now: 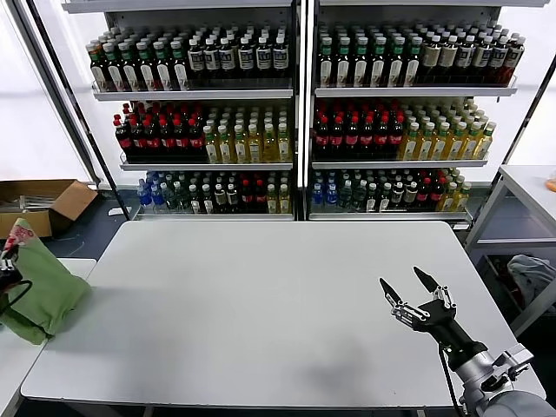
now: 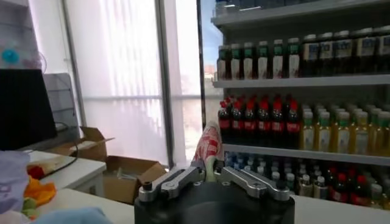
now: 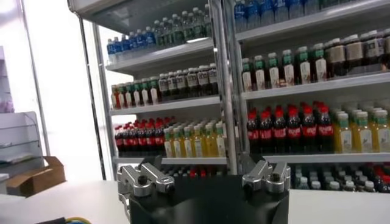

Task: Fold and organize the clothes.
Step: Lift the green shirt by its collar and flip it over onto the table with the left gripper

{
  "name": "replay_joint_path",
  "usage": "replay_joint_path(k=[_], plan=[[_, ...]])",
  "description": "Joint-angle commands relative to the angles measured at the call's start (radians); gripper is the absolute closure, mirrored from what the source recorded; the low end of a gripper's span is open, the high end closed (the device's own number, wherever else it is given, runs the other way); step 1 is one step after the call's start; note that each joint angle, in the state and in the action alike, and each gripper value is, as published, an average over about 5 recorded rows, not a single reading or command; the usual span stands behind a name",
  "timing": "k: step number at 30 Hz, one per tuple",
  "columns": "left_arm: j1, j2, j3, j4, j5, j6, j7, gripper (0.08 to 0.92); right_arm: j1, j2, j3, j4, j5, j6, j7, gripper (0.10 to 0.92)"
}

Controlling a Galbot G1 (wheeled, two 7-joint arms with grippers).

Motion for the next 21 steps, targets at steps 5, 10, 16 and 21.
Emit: replay_joint_path(k=[5, 10, 16, 21], plan=[[-0.094, -0.293, 0.479, -0.201, 0.125, 0.067, -0.149, 0.876, -0.045, 0.006, 0.059, 0.021, 0.005, 0.005, -0.003, 0.203], [-0.135, -0.402, 0.704, -0.279, 0.069, 0.112, -0.240, 0.876, -0.065, 0.013, 0.096, 0.034, 0.005, 0.003, -0.001, 0.203], [-0.173, -0.459, 0.829, -0.231, -0.025, 0.138, -0.318, 0.876, -0.092, 0.022, 0.110, 0.049, -0.008, -0.001, 0.002, 0.203], [-0.225, -0.493, 0.856, -0.164, -0.220, 0.101, -0.298, 0.876, -0.112, 0.031, 0.087, 0.069, -0.042, -0.015, 0.013, 0.203]])
